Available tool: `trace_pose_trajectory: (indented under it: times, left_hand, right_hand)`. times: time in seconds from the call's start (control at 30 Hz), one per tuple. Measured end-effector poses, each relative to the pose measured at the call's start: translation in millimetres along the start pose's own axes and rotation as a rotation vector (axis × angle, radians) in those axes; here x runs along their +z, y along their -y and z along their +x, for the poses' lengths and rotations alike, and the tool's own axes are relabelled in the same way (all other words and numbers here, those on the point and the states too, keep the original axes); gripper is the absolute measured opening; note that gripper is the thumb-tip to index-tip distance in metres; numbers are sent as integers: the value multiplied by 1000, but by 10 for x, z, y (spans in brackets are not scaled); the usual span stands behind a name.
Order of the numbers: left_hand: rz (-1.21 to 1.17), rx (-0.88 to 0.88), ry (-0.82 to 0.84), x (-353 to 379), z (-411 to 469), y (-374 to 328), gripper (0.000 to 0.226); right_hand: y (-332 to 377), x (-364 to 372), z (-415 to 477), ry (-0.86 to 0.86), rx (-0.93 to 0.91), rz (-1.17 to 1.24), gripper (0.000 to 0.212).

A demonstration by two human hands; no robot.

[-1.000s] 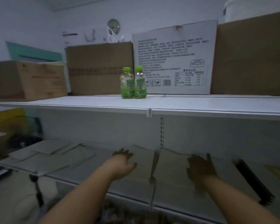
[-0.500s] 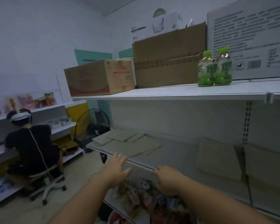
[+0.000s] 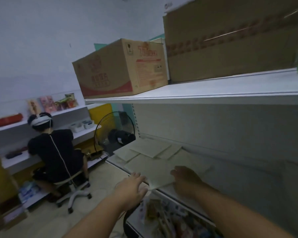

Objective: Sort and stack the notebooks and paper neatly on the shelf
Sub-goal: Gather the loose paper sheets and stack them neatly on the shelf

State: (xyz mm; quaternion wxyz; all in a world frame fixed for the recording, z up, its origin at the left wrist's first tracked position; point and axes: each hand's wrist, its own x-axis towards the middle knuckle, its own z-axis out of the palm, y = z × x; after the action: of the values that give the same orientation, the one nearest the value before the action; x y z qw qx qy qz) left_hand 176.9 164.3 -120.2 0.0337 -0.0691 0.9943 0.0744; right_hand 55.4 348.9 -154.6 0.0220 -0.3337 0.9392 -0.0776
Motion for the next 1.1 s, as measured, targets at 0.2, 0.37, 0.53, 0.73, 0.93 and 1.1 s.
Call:
trace_pose_trajectory:
  times: [0.2,0.37,0.53,0.73,0.93,1.1]
  left_hand:
    - [-221,-127,25,73,505,374,50]
    - [-366,-161,30,-4,894,760,37]
    - [-434,-87,-12,-107,1427,1136,34]
    - [-733,-59,98,-134,2154,1567,26]
    - [-1746,-253,533,-289,2556,1778,46]
    - [-1978,-142,260,-173,2688,1795,36]
  right_hand:
    - [54,178,716,-139,2,-42,37]
    - [257,242,1187,-277,23,-4,33]
    - [443,281,1679,-257,115,-78,46]
    - [554,324,2008,-243,178,-162,34]
    - [850,338,2203,-496,213,-69,17]
    - [1368,433,2168,-429,-32,12,30]
